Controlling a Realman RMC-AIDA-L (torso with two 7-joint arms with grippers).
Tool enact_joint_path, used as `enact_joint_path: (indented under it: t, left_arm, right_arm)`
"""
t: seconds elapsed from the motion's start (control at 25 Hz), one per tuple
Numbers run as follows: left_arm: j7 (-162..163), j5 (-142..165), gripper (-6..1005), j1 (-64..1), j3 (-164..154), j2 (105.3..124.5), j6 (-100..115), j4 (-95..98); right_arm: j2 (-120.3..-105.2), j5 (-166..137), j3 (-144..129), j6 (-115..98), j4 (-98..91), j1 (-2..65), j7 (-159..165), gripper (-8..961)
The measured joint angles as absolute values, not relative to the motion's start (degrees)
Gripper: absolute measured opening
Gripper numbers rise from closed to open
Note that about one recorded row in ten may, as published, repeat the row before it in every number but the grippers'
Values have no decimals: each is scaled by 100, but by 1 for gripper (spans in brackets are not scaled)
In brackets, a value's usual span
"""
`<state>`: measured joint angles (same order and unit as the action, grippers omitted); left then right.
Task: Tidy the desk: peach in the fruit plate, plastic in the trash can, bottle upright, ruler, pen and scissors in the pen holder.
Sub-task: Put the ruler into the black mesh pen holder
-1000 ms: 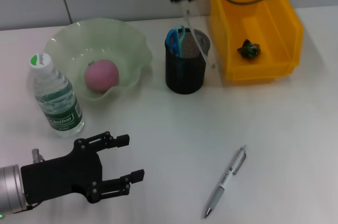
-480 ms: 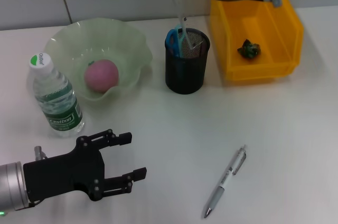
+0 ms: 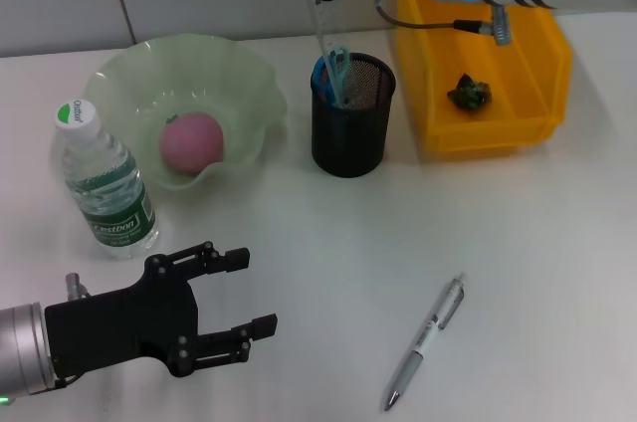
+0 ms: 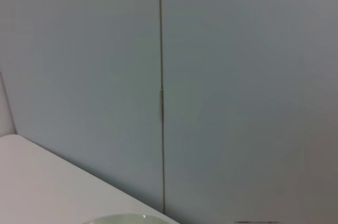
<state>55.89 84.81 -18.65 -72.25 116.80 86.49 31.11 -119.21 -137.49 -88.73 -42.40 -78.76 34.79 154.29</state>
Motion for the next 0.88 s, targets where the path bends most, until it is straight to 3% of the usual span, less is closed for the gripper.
enact_joint_path:
  t: [0.88]
  left_arm:
    - [5590,8481,785,-1873,-7225,11661,8639,3111]
  right_arm:
    - [-11917,-13730,-8921,-3972,-7449,3496,15266,386]
